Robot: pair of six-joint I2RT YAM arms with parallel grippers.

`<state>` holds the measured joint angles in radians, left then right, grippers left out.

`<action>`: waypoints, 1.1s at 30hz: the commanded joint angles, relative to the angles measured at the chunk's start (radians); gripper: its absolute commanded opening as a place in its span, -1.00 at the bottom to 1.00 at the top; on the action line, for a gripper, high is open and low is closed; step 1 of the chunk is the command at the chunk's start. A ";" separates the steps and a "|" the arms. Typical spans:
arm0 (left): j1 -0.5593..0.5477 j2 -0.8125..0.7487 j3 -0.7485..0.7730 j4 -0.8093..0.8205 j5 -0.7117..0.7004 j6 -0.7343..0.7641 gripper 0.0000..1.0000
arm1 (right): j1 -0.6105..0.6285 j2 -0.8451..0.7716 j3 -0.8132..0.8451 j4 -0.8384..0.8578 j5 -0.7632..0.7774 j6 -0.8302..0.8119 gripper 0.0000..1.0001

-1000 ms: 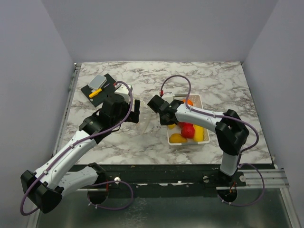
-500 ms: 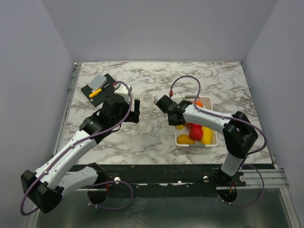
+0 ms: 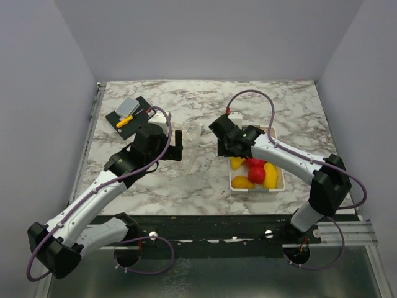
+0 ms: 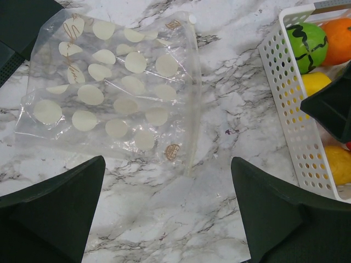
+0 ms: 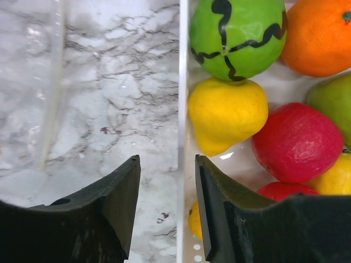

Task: Place the food in the zip-top bag and seal the zipper
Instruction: Move the bin to the center of the board, then pick up the zipper food storage bag at the center of the board.

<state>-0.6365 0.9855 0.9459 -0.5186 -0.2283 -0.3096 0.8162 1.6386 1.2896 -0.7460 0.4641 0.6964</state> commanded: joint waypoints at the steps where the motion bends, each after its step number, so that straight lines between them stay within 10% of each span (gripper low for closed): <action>1: -0.002 -0.025 -0.017 -0.003 -0.031 -0.025 0.98 | -0.005 -0.060 0.066 -0.026 -0.084 -0.015 0.04; 15: -0.002 0.003 0.001 -0.019 -0.138 -0.040 0.81 | -0.005 -0.059 0.111 0.095 -0.299 0.033 0.40; 33: 0.003 0.348 0.104 -0.004 -0.265 -0.194 0.62 | -0.005 -0.155 0.009 0.058 -0.200 0.018 0.59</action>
<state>-0.6365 1.2652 0.9958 -0.5270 -0.4232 -0.4500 0.8162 1.5265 1.3167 -0.6785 0.2237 0.7242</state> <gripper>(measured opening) 0.839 0.792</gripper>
